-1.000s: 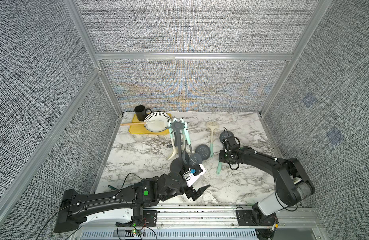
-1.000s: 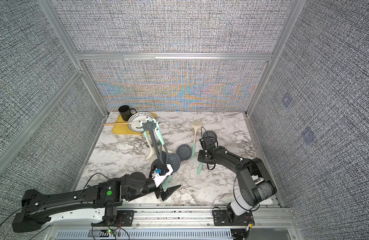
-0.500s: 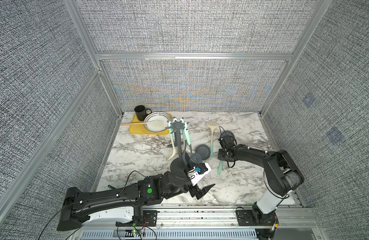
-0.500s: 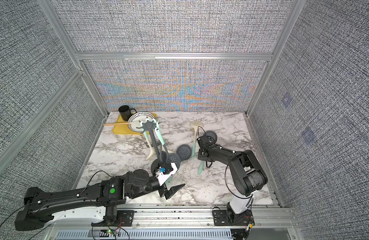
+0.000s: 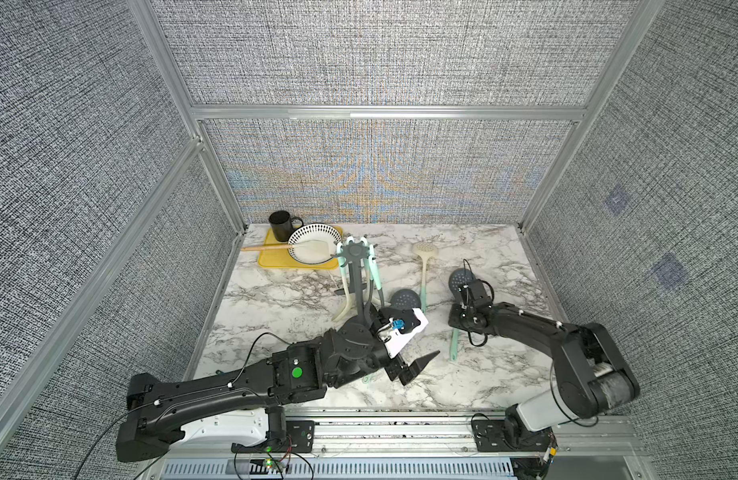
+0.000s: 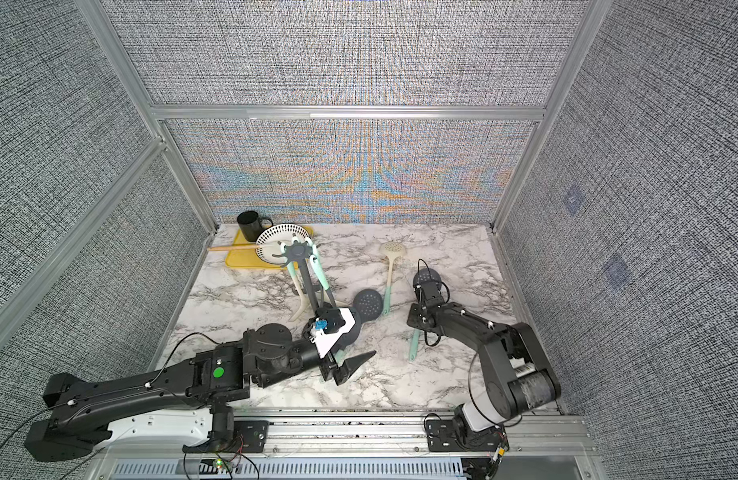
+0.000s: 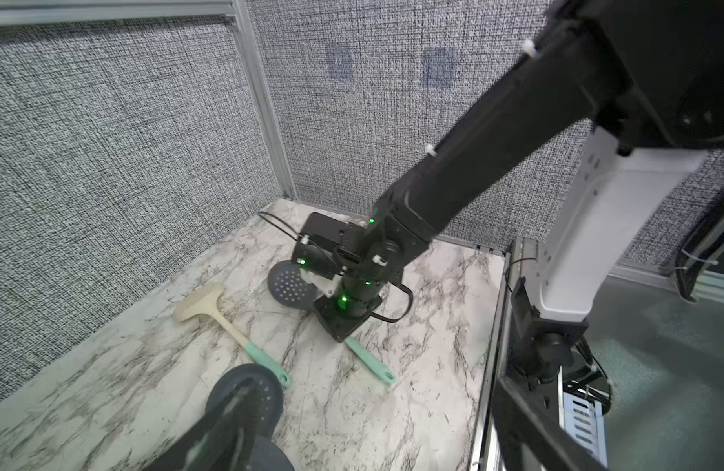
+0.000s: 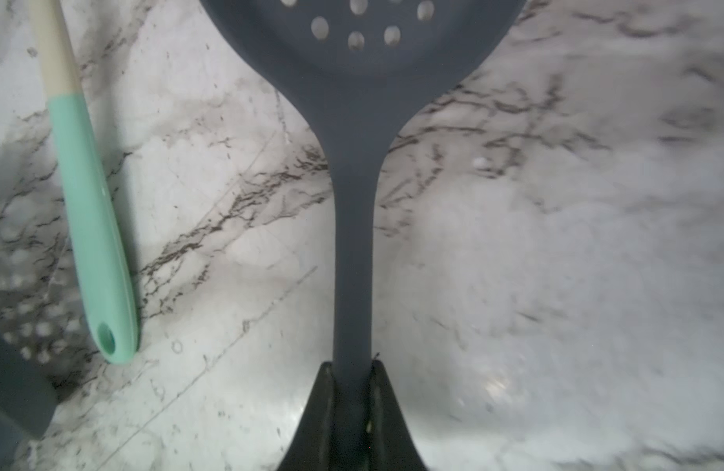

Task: Hang the skimmer on the kitchen utensil rack
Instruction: Pick up the skimmer from the center of the board.

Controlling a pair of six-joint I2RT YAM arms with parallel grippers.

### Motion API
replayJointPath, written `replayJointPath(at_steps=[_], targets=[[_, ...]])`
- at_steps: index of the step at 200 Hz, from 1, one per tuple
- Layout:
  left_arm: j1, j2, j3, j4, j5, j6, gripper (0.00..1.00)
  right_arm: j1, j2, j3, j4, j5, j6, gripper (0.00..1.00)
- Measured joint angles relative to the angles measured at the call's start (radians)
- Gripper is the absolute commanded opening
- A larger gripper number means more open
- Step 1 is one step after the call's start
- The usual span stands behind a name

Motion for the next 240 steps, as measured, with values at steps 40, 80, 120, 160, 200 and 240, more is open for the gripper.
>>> replayJointPath(at_steps=[40, 80, 120, 160, 200, 240], targets=[[0.119, 0.058, 0.176, -0.088, 0.067, -0.01, 0.9, -0.046, -0.313, -0.087, 0.056, -0.06, -0.073, 0.0], [0.274, 0.128, 0.396, -0.243, 0.141, -0.048, 0.91, -0.056, -0.554, -0.083, 0.183, -0.173, -0.188, 0.0], [0.431, 0.123, 0.51, -0.395, 0.203, -0.089, 0.92, -0.05, -0.576, 0.018, 0.36, -0.305, -0.365, 0.0], [0.497, 0.027, 0.548, -0.515, 0.211, -0.106, 0.92, 0.042, -0.497, 0.189, 0.391, -0.398, -0.677, 0.0], [0.509, -0.084, 0.548, -0.625, 0.151, -0.11, 0.92, 0.227, -0.531, 0.164, 0.401, -0.383, -1.168, 0.0], [0.51, -0.139, 0.563, -0.697, 0.1, -0.132, 0.92, 0.302, -0.56, 0.18, 0.355, -0.321, -1.58, 0.0]])
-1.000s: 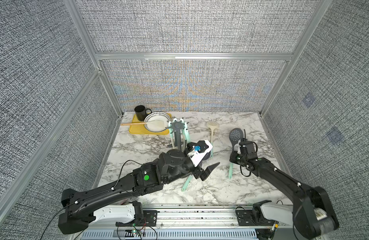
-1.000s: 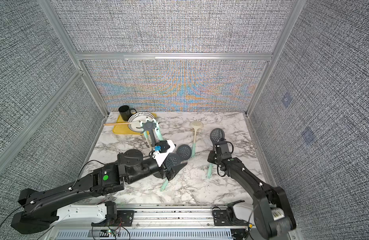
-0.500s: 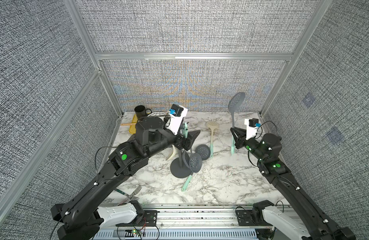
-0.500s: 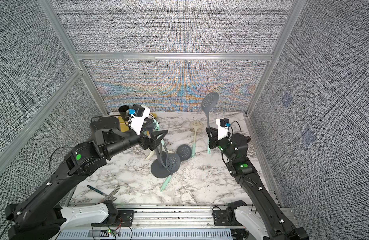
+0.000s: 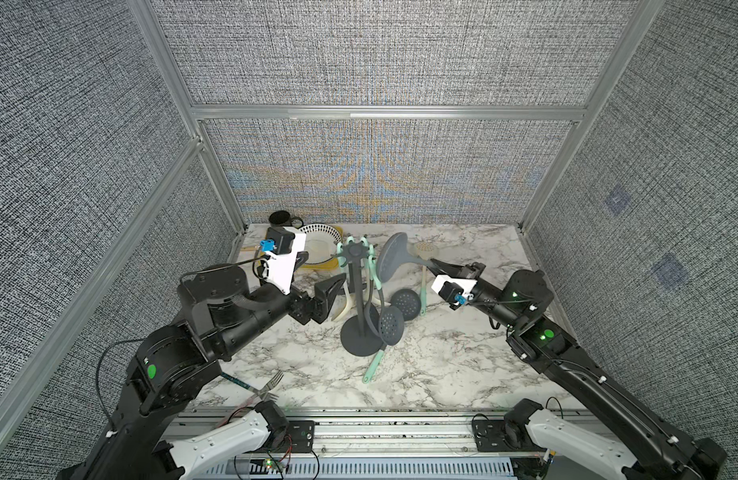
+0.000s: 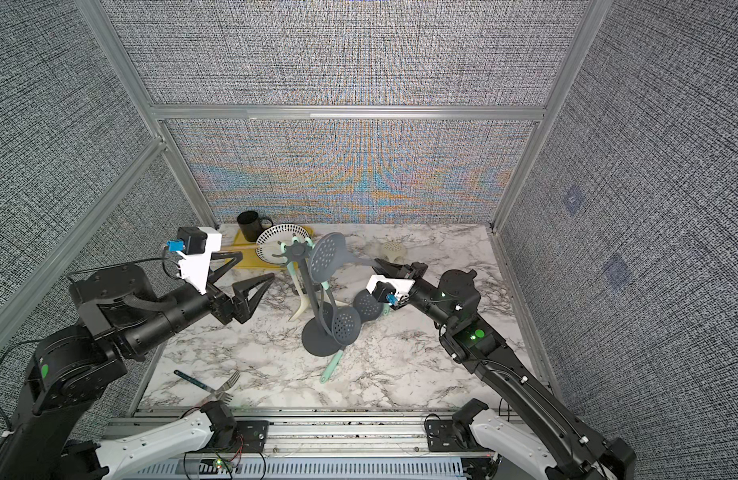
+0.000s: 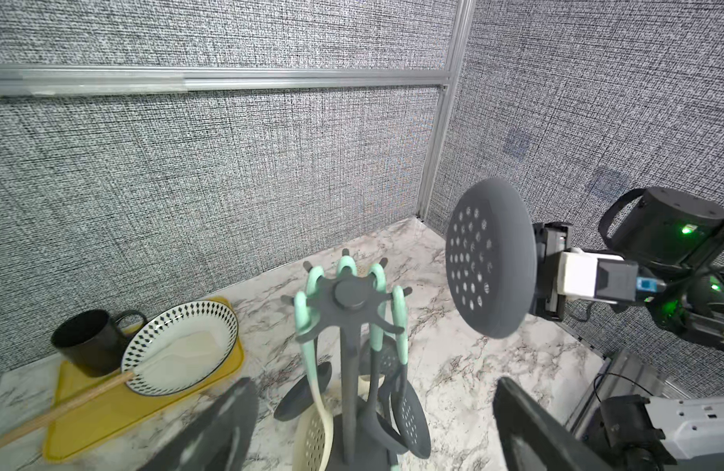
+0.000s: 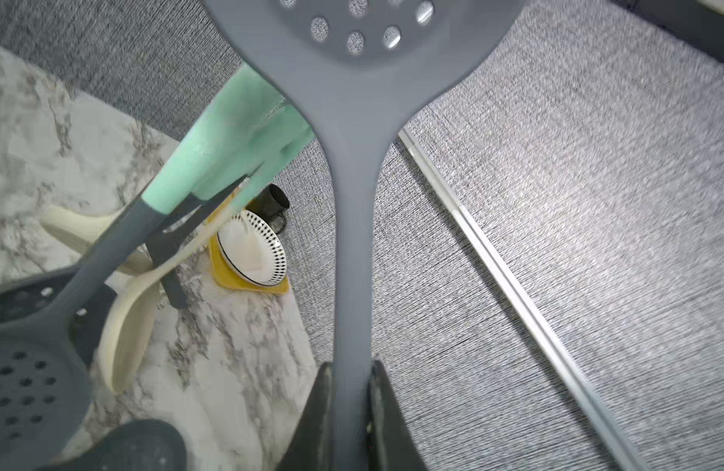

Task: Hang the skimmer on the kitchen utensil rack
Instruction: Pick up the skimmer from the center of the board.

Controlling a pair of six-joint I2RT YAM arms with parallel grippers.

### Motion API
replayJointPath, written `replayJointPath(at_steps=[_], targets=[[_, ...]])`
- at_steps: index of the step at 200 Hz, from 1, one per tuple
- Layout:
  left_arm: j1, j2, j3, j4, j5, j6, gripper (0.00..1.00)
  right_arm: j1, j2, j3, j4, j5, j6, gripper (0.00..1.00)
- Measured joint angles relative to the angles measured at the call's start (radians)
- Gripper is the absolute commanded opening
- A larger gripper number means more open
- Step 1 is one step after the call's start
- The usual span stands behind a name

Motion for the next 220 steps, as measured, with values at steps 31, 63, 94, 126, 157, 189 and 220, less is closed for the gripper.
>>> replayJointPath(at_steps=[31, 63, 94, 126, 157, 189, 220], targets=[[0.0, 0.04, 0.049, -0.035, 0.015, -0.005, 0.95, 0.12, -0.033, -0.018, -0.037, 0.1, -0.298, 0.0], [0.0, 0.121, 0.122, -0.072, 0.109, -0.011, 0.95, 0.244, -0.064, -0.072, -0.031, 0.252, -0.516, 0.0], [0.0, 0.224, 0.193, -0.134, 0.246, 0.0, 0.94, 0.315, -0.092, -0.103, -0.008, 0.34, -0.66, 0.0], [0.0, 0.304, 0.197, -0.183, 0.376, 0.0, 0.86, 0.346, -0.103, -0.098, 0.02, 0.372, -0.723, 0.0], [-0.005, 0.376, 0.241, -0.206, 0.459, 0.005, 0.8, 0.365, -0.095, -0.087, 0.027, 0.374, -0.74, 0.0], [-0.019, 0.401, 0.286, -0.211, 0.498, 0.024, 0.77, 0.396, -0.09, -0.058, 0.012, 0.37, -0.747, 0.0], [-0.021, 0.397, 0.272, -0.212, 0.508, 0.034, 0.77, 0.428, -0.077, -0.027, 0.035, 0.366, -0.747, 0.0]])
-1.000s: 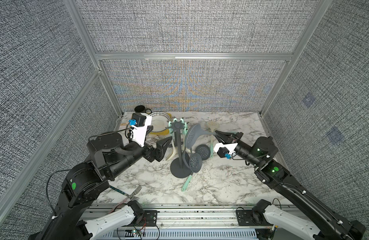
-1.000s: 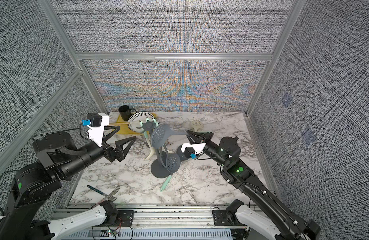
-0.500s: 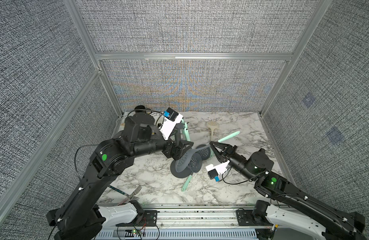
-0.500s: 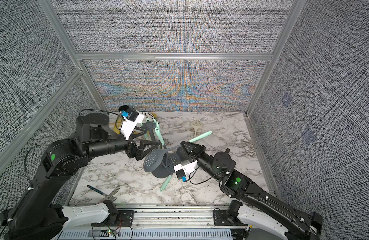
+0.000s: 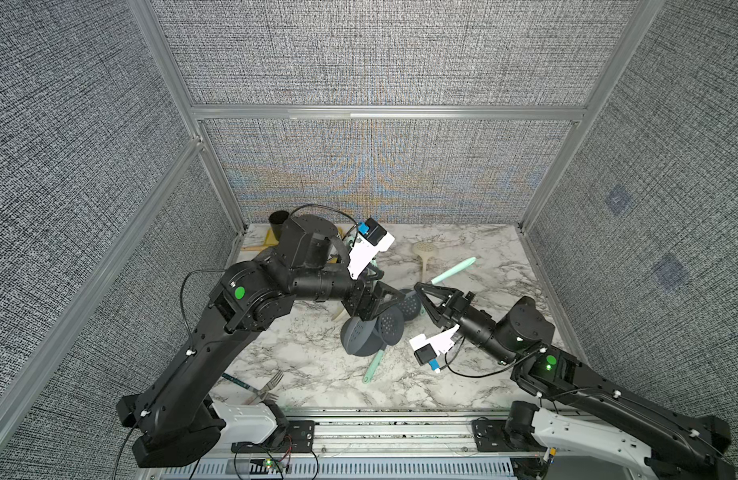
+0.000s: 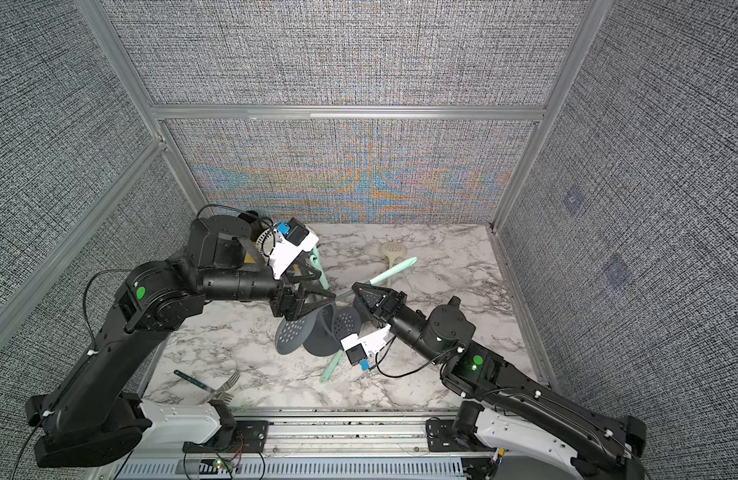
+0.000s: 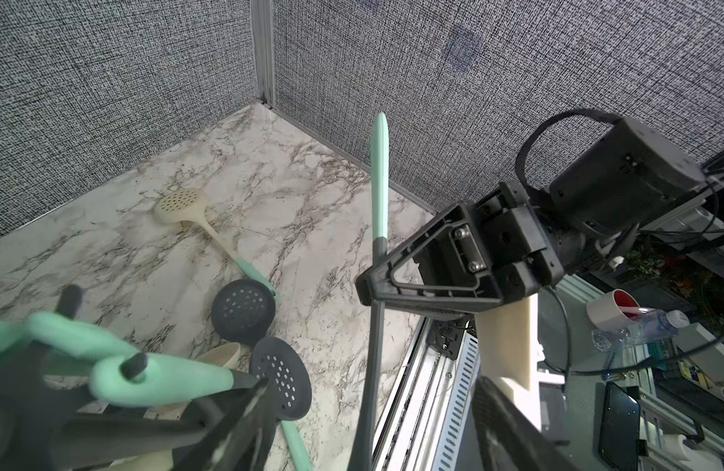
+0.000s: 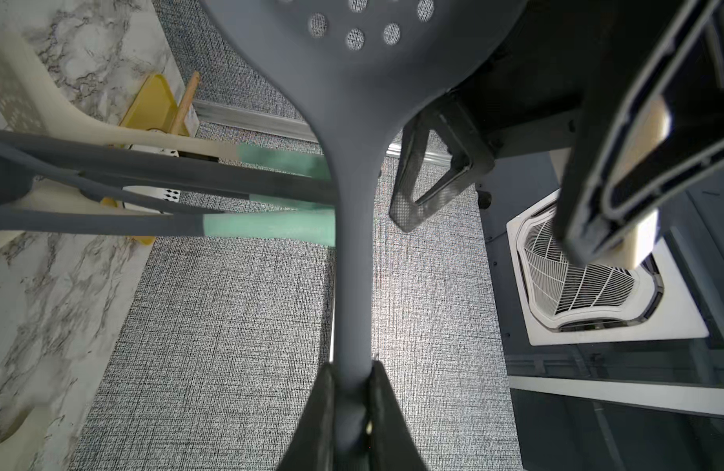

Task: Hang the skimmer on the kitchen utensil rack
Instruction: Pick up the skimmer from the center of the board.

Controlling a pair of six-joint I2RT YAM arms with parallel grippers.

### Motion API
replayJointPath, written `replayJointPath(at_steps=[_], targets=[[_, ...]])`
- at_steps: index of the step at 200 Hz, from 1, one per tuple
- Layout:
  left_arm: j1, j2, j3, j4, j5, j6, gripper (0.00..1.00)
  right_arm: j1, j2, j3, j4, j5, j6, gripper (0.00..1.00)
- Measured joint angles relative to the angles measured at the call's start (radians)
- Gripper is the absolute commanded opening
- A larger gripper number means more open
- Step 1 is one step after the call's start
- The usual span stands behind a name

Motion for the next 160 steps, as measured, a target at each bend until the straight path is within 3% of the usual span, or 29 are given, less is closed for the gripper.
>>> replayJointPath(at_steps=[27, 70, 133, 160], targets=[[0.0, 0.006, -0.019, -0.01, 0.0, 0.003, 0.75, 0.021, 0.016, 0.021, 0.0, -0.006, -0.008, 0.0], [0.0, 0.025, -0.037, -0.042, 0.011, 0.008, 0.54, 0.033, 0.033, 0.032, -0.019, -0.006, -0.026, 0.0], [-0.001, 0.063, -0.039, -0.057, 0.031, 0.03, 0.39, 0.051, 0.046, 0.052, -0.032, -0.006, -0.044, 0.0], [-0.001, 0.07, -0.041, -0.075, 0.057, 0.04, 0.18, 0.055, 0.052, 0.058, -0.043, -0.002, -0.059, 0.0]])
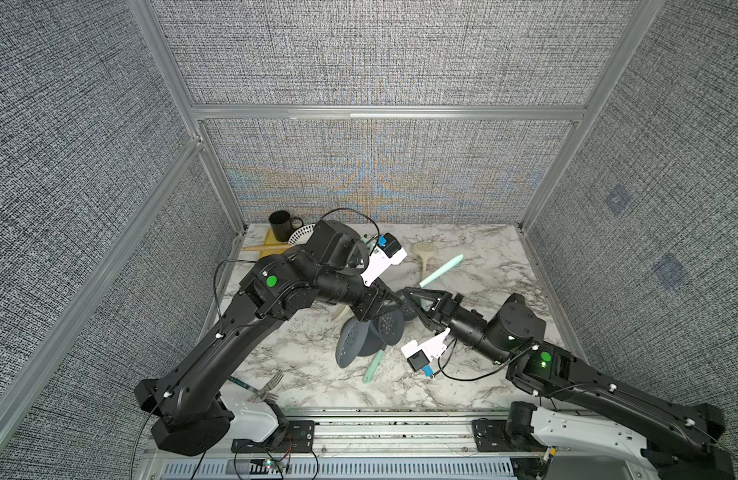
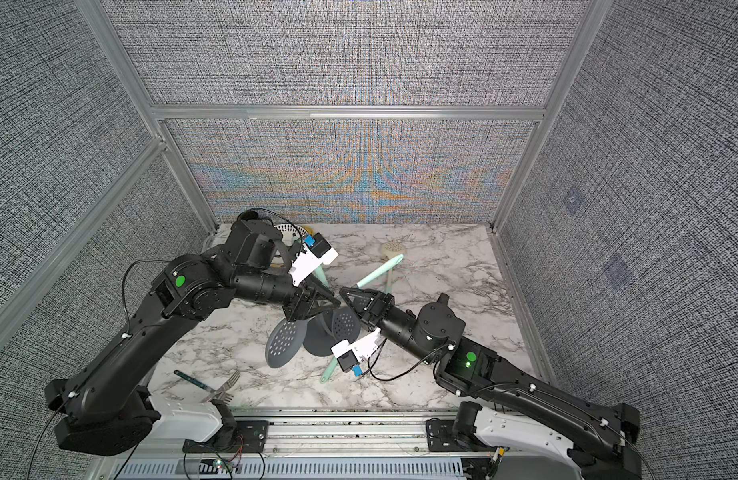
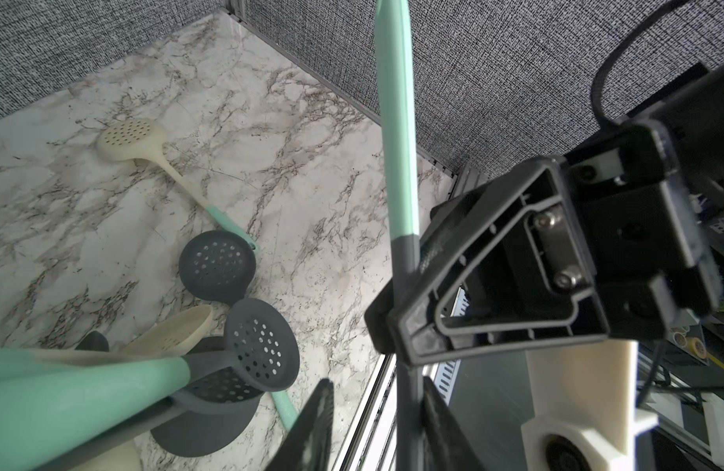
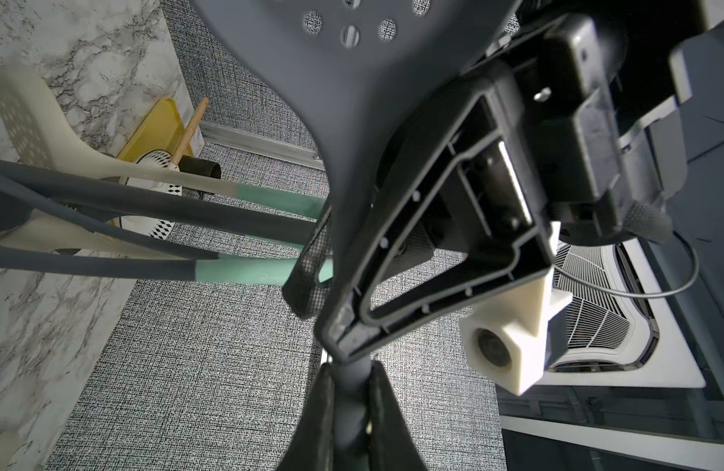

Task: Hang the skimmer on the kitchen utensil rack
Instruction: Pick up the skimmer from the center of the board.

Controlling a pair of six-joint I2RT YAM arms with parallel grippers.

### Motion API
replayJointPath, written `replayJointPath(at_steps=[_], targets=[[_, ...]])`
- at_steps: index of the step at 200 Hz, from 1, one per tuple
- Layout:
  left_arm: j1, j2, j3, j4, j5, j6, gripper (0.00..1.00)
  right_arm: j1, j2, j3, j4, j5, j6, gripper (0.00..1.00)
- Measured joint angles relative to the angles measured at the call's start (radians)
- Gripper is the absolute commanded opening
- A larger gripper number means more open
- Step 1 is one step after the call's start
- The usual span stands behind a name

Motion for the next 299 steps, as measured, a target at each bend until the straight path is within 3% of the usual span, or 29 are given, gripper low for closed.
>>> replayJointPath(at_steps=[16, 50, 57, 75, 81, 85, 116, 137, 172, 223, 256, 299], targets=[[-0.003, 0.002, -0.001, -0.002, 0.015, 0.014, 0.02, 0.001, 0.002, 0.0, -0.012, 0.004, 0.0, 0.0], [-0.003, -0.002, -0.001, -0.011, 0.018, 0.026, 0.02, 0.003, 0.002, 0.001, -0.016, 0.003, 0.003, 0.01], [-0.003, -0.004, -0.001, -0.012, 0.018, 0.027, 0.02, 0.003, 0.001, 0.002, -0.016, 0.002, 0.005, 0.14], [-0.003, -0.014, -0.005, -0.016, 0.007, 0.029, 0.02, 0.003, -0.006, 0.003, -0.015, 0.0, 0.029, 0.81], [-0.003, -0.02, -0.008, -0.021, -0.015, 0.03, 0.02, 0.003, -0.016, 0.003, -0.012, 0.0, 0.037, 0.96], [0.0, -0.026, -0.011, -0.024, -0.028, 0.03, 0.02, 0.003, -0.023, 0.003, -0.009, -0.001, 0.048, 0.99], [0.0, -0.094, -0.048, -0.01, -0.091, 0.035, 0.02, 0.002, -0.103, -0.046, 0.053, -0.001, 0.187, 0.99], [0.0, -0.192, -0.159, 0.078, -0.148, 0.046, 0.02, -0.005, -0.153, -0.137, 0.138, 0.001, 0.38, 0.94], [-0.004, -0.395, -0.452, 0.373, -0.209, 0.072, 0.02, -0.01, -0.157, -0.16, 0.253, 0.011, 0.94, 0.8], [-0.018, -0.475, -0.64, 0.793, -0.289, 0.128, 0.02, -0.016, -0.091, -0.056, 0.341, 0.124, 1.781, 0.67], [-0.023, -0.458, -0.65, 0.925, -0.337, 0.16, 0.02, -0.017, -0.014, -0.032, 0.378, 0.135, 2.132, 0.68], [-0.026, -0.442, -0.655, 0.982, -0.369, 0.17, 0.02, -0.016, 0.097, 0.033, 0.431, 0.143, 2.412, 0.68]])
